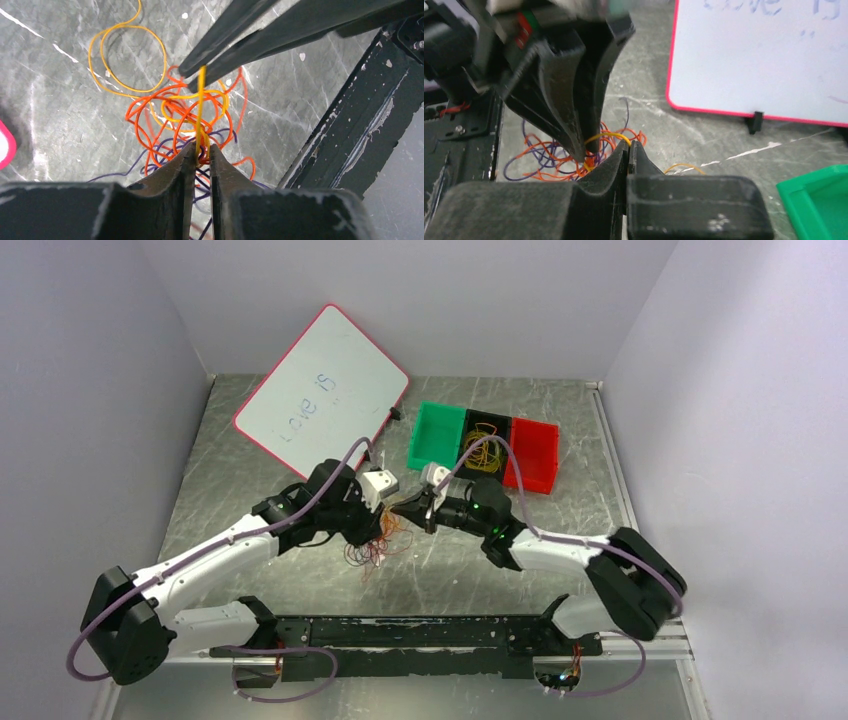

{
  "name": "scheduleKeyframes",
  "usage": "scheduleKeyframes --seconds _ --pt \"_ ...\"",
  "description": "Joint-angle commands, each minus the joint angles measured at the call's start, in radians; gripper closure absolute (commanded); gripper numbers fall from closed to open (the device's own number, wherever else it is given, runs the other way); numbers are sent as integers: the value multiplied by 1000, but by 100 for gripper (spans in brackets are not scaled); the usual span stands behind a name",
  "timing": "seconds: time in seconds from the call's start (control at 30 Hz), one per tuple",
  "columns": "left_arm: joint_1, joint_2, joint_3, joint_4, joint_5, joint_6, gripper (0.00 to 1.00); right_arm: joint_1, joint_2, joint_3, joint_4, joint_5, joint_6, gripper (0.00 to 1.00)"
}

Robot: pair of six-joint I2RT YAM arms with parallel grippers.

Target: Untangle the cables

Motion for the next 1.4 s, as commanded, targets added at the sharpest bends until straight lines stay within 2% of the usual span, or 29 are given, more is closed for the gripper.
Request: scheduleKeyframes --seconds 0.0,0.07,0.3,0.57,0.77,0.93,1.23,1.27,1.37 --pt "-6 -8 -5 21 -33 -31 78 4 -145 -9 -78 124 15 100" --pt "-7 0 -2 15 -38 -33 77 4 -217 -7 -188 200 -11 100" --pt "-7 47 12 10 -50 -30 80 6 -429 1 -378 359 -49 100" --pt "-8 103 30 3 -62 -34 82 6 -622 51 -475 563 -64 100" --pt "-8 124 37 0 -67 -31 81 6 -692 150 -571 653 -119 100" --pt "-7 133 39 -3 -70 -32 74 6 -718 201 -618 684 -143 100" --pt "-9 166 51 -8 -65 -27 61 6 -723 251 -650 645 -126 100" --pt "-9 170 52 -9 -65 -28 56 6 -726 255 -650 657 -129 100" --pt "-9 185 58 -13 -69 -29 51 7 -734 282 -670 685 -151 100"
